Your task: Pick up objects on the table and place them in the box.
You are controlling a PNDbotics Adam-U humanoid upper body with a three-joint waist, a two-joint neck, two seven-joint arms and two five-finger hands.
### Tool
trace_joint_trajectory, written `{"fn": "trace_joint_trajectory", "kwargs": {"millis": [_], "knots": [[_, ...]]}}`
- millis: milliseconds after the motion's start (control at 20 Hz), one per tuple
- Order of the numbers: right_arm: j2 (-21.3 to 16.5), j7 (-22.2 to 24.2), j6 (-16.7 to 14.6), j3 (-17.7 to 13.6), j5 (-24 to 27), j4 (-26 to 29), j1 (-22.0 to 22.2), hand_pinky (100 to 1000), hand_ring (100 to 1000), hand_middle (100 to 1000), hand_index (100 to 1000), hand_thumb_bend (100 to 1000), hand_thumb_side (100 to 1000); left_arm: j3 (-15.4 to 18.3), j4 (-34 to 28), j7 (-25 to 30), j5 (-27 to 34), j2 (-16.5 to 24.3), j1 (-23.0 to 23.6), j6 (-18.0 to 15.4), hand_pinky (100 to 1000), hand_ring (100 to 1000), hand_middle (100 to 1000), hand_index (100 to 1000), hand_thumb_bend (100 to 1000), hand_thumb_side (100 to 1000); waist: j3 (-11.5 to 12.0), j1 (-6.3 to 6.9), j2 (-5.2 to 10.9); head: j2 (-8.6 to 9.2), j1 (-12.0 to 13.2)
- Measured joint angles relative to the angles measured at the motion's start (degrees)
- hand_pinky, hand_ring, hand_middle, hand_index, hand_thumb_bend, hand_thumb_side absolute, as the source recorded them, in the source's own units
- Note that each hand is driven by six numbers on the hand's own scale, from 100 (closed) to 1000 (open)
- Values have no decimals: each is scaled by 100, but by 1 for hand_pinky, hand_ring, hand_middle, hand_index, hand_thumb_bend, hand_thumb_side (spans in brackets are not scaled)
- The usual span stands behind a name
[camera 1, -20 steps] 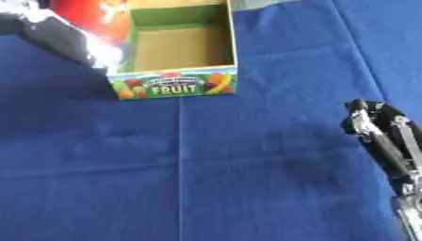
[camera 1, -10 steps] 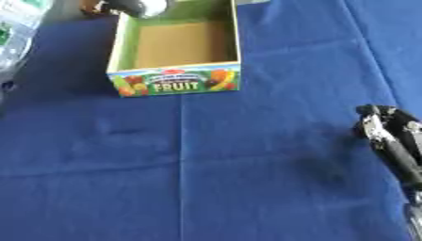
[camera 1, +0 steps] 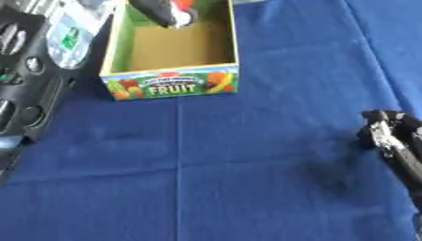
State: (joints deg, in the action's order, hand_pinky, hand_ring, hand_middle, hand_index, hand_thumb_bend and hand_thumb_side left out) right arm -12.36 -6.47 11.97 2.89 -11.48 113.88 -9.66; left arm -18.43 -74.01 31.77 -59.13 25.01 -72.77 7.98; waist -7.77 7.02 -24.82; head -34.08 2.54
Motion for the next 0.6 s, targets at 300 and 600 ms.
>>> {"fn": "trace_joint_trajectory", "kwargs": {"millis": [300, 600], "knots": [[0, 3, -26, 31, 5, 1, -46, 637, 594, 498, 700, 100, 656, 186, 822, -307, -500, -239, -29, -310, 100, 404, 464, 659, 167, 222, -211, 67, -19, 88, 88], [1, -8, -38, 31, 6, 15, -49, 637, 594, 498, 700, 100, 656, 401, 1649, -722, -1007, -460, -70, -646, 100, 482, 539, 722, 207, 307, -246, 68, -62, 108, 110]]}}
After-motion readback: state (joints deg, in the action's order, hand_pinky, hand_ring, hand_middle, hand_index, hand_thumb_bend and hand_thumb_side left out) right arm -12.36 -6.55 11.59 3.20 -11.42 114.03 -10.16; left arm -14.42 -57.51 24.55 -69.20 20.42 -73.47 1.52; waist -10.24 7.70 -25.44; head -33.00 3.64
